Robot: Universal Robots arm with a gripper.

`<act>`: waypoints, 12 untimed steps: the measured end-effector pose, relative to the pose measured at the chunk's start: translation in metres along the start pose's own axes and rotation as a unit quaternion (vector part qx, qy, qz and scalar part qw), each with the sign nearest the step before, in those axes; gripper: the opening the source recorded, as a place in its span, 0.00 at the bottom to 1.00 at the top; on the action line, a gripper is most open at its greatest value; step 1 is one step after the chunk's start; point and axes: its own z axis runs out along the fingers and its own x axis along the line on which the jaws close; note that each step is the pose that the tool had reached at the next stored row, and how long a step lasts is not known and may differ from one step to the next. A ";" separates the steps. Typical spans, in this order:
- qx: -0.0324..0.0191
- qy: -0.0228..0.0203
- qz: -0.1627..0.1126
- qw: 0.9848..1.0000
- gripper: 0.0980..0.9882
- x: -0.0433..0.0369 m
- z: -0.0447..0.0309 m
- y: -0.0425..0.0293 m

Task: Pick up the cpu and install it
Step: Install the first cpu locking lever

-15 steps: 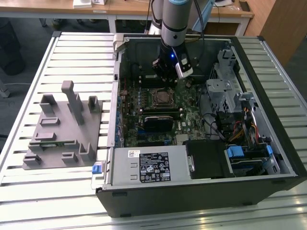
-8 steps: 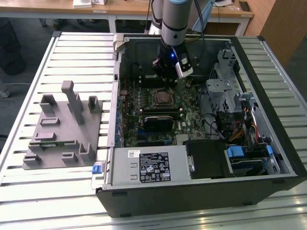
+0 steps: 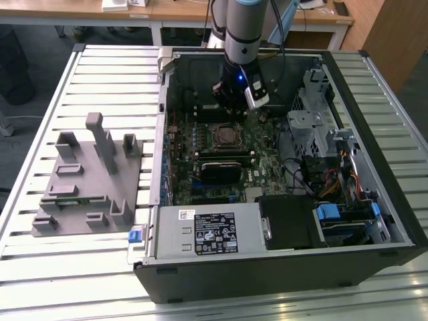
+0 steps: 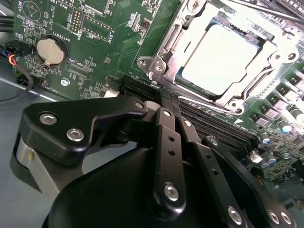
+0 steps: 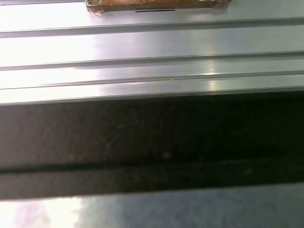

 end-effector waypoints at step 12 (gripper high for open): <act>0.003 0.000 0.000 1.000 0.01 0.0000 -0.0003 0.0000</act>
